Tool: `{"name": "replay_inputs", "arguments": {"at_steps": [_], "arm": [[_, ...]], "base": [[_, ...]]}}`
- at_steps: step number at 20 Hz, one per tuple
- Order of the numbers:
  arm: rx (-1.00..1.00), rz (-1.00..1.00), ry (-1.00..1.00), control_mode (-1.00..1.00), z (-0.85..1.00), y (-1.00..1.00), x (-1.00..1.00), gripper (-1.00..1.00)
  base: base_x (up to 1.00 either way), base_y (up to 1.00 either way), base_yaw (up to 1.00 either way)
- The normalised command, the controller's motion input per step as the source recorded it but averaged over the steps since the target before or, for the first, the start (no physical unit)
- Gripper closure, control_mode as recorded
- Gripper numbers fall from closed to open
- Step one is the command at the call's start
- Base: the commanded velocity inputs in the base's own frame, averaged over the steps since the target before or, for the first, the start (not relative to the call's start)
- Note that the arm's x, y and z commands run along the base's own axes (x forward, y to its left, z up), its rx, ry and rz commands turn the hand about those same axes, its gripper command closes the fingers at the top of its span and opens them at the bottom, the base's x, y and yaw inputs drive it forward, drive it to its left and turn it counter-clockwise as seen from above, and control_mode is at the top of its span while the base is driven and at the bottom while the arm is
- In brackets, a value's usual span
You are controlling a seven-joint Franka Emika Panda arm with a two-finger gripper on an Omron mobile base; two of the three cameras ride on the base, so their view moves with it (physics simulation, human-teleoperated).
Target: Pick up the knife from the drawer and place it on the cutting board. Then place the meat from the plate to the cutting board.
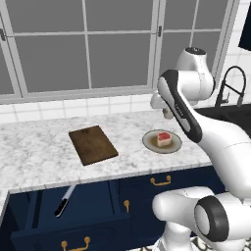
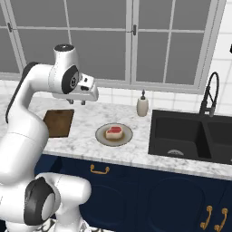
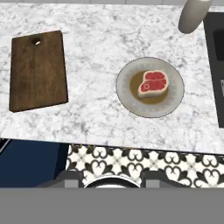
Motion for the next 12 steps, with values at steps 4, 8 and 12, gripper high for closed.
{"name": "replay_inputs", "arguments": {"at_steps": [4, 8, 12], "arm": [[0.00, 0.00, 0.05, -1.00, 0.00, 0.00, -0.27, -1.00], [0.02, 0.00, 0.01, -1.00, -0.01, 0.00, -0.16, -1.00], [0.00, -0.16, 0.28, -1.00, -0.46, 0.00, -0.02, -1.00]], "base": [[0.00, 0.00, 0.00], [0.00, 0.00, 0.00], [0.00, 0.00, 0.00]]}}
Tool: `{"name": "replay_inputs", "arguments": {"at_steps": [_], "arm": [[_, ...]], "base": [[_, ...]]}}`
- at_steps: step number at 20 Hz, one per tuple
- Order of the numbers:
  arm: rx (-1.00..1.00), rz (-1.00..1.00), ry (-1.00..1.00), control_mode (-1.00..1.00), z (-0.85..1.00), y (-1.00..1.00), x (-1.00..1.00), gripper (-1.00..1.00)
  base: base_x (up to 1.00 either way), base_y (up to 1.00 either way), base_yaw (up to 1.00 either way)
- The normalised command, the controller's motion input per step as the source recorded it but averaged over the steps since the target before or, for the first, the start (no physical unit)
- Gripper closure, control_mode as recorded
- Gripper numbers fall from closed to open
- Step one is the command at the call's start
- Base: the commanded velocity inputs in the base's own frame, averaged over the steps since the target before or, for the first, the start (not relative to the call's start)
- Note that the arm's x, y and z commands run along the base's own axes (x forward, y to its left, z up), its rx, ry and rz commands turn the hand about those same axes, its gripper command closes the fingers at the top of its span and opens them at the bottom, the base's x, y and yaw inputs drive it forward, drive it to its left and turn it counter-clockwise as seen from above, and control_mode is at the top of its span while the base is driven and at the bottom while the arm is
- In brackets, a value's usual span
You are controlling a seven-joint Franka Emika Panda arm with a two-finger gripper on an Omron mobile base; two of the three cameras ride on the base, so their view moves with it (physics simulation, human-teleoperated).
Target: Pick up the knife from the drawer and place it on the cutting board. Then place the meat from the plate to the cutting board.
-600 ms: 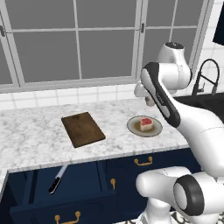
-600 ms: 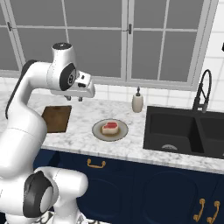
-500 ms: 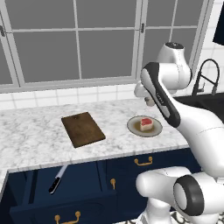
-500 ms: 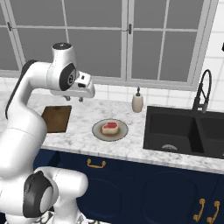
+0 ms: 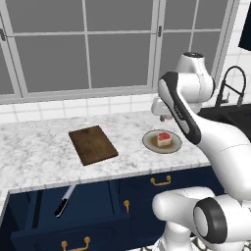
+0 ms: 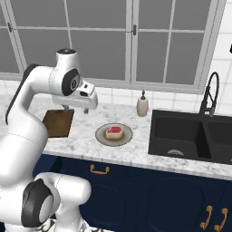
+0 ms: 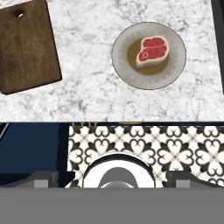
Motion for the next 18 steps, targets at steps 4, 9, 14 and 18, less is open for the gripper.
{"name": "replay_inputs", "arguments": {"at_steps": [4, 9, 14, 18], "arm": [[-0.04, -0.26, 0.12, -1.00, -0.51, -0.07, -0.04, -1.00], [-0.02, -0.22, 0.07, -1.00, -0.53, -0.16, 0.00, -1.00], [-0.02, -0.14, 0.09, -1.00, -0.46, -0.15, 0.13, -1.00], [0.00, -0.06, 0.05, -1.00, -0.40, -0.21, 0.31, -1.00]], "base": [[0.00, 0.00, 0.00], [0.00, 0.00, 0.00], [0.00, 0.00, 0.00], [0.00, 0.00, 0.00]]}}
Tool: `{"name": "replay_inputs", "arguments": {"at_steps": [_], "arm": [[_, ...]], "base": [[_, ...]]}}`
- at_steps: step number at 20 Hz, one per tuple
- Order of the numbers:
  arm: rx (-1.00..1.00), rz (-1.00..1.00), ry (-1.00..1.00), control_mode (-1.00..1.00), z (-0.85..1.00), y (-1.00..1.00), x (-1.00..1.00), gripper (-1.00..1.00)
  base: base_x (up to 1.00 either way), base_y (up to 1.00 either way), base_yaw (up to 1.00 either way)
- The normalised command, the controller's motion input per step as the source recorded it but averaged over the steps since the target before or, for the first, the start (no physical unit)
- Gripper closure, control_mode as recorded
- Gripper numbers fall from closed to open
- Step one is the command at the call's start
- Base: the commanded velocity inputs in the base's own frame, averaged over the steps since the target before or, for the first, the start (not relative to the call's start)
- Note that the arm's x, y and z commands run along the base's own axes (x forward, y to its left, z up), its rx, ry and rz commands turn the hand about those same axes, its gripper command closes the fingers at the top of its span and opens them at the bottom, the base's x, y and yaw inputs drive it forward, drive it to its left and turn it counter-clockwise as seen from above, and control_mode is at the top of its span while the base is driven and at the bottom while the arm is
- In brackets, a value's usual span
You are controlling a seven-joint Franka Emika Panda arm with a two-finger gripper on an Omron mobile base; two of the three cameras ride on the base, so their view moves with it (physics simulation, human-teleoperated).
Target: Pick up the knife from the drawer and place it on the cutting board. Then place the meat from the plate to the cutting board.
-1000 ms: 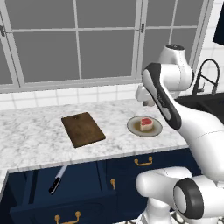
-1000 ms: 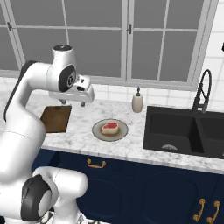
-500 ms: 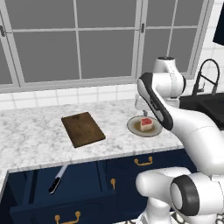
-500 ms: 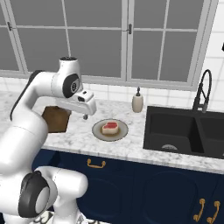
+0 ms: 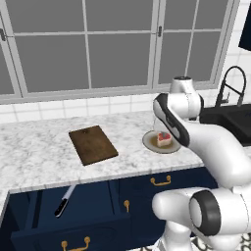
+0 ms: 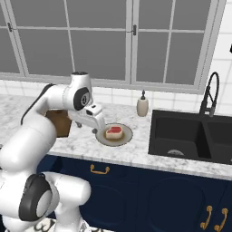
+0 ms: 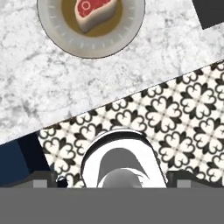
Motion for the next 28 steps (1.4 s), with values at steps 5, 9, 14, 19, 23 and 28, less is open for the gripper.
{"name": "replay_inputs", "arguments": {"at_steps": [5, 9, 14, 19, 23, 28], "arm": [[0.00, -0.07, 0.08, -1.00, -0.33, -0.08, 0.48, -1.00], [0.00, -0.05, 0.14, -1.00, -0.16, -0.18, 0.44, -1.00], [0.00, 0.00, 0.10, -1.00, -0.19, -0.16, 0.34, -1.00], [0.00, -0.01, 0.06, -1.00, -0.25, 0.00, 0.43, -1.00], [0.00, -0.01, 0.02, -1.00, -0.17, 0.00, 0.39, -1.00], [-0.01, 0.00, 0.04, -1.00, -0.24, 0.00, 0.39, -1.00]], "base": [[0.00, 0.00, 0.00], [0.00, 0.00, 0.00], [0.00, 0.00, 0.00], [0.00, 0.00, 0.00], [0.00, 0.00, 0.00], [0.00, 0.00, 0.00]]}}
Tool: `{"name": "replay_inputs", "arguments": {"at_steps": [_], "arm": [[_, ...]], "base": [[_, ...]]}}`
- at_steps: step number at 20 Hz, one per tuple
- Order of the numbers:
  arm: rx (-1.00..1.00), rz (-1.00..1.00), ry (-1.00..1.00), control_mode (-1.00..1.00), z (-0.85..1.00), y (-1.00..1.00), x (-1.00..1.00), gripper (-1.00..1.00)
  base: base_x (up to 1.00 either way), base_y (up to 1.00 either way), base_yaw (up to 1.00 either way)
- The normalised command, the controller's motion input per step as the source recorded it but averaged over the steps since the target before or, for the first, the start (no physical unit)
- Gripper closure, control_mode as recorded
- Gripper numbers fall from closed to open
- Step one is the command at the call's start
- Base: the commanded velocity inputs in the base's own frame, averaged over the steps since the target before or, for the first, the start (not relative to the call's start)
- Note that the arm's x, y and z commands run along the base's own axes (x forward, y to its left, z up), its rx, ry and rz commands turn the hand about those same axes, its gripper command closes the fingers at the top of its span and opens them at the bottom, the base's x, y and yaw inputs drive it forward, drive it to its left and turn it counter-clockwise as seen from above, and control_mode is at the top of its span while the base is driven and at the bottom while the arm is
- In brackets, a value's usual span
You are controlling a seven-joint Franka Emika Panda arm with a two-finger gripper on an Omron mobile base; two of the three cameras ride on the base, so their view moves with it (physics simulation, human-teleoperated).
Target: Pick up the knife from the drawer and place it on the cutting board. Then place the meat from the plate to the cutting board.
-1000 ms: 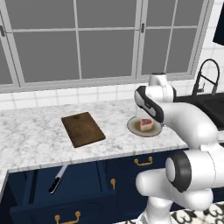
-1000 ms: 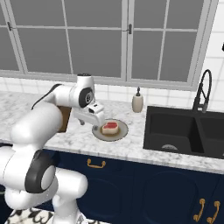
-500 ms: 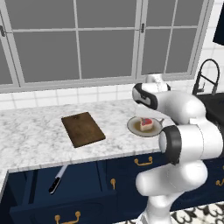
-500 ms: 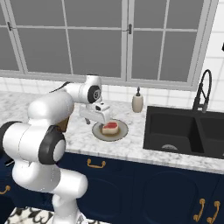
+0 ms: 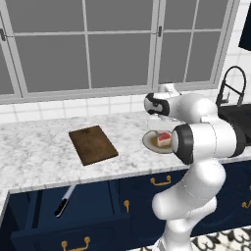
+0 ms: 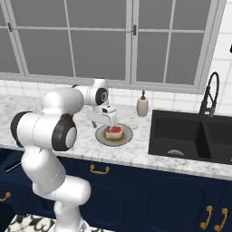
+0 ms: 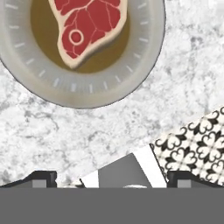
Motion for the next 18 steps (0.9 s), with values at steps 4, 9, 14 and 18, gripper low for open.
{"name": "replay_inputs", "arguments": {"at_steps": [4, 9, 14, 18], "arm": [[-0.02, 0.00, 0.00, -1.00, -0.44, 0.00, 0.16, -1.00], [-0.01, 0.00, 0.00, -1.00, -0.34, 0.00, 0.25, -1.00], [0.00, 0.00, 0.00, -1.00, -0.20, 0.00, 0.45, -1.00], [0.00, 0.00, 0.00, -1.00, -0.21, 0.00, 0.44, -1.00]], "base": [[0.00, 0.00, 0.00], [0.00, 0.00, 0.00], [0.00, 0.00, 0.00], [0.00, 0.00, 0.00]]}}
